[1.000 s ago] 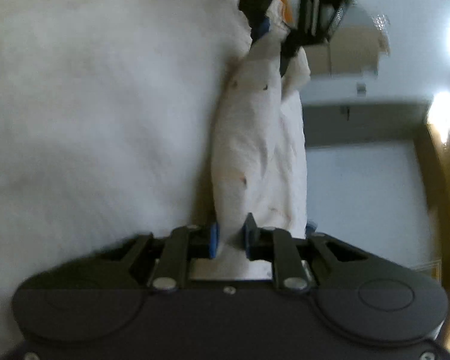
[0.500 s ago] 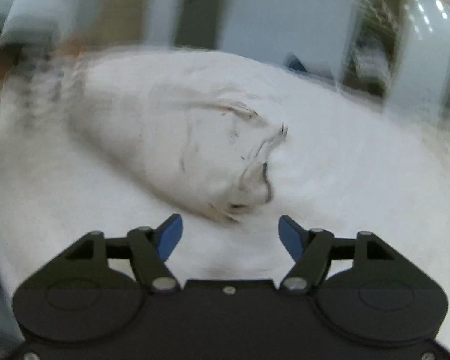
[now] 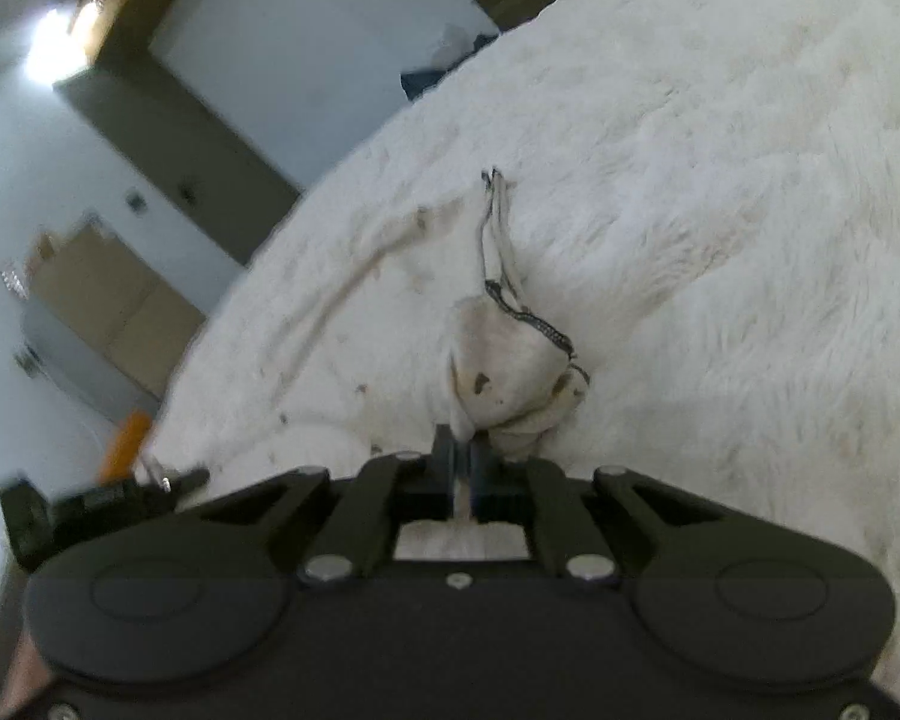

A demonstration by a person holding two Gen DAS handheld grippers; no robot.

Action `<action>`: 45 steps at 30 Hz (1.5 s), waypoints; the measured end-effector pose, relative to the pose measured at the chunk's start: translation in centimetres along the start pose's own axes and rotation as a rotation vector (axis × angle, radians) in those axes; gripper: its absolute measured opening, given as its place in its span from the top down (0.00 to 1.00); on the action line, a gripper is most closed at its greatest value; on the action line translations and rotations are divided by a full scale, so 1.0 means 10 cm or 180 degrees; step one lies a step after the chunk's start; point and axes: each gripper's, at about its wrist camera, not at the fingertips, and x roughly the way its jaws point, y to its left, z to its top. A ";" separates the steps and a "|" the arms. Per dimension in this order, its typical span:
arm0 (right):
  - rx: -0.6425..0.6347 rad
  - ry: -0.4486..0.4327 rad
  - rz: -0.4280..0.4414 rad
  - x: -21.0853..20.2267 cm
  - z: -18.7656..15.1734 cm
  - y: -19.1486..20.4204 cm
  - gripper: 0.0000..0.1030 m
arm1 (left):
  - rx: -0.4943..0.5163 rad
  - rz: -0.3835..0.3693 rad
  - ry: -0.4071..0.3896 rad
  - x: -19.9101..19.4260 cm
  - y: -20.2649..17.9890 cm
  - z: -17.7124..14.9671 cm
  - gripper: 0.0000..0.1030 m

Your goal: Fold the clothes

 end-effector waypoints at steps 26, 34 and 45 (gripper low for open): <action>-0.1745 0.0362 -0.0609 -0.04 -0.08 0.29 1.00 | -0.0021 -0.0301 0.0334 -0.15 -0.16 -0.09 0.47; -0.2187 0.0129 -0.0461 -0.18 -0.09 0.49 0.53 | 0.0174 -0.0272 0.0355 -0.21 -0.24 -0.13 0.47; -0.2699 0.0282 -0.0795 0.01 -0.17 0.68 1.00 | 0.0146 -0.0230 0.0396 -0.17 -0.20 -0.15 0.46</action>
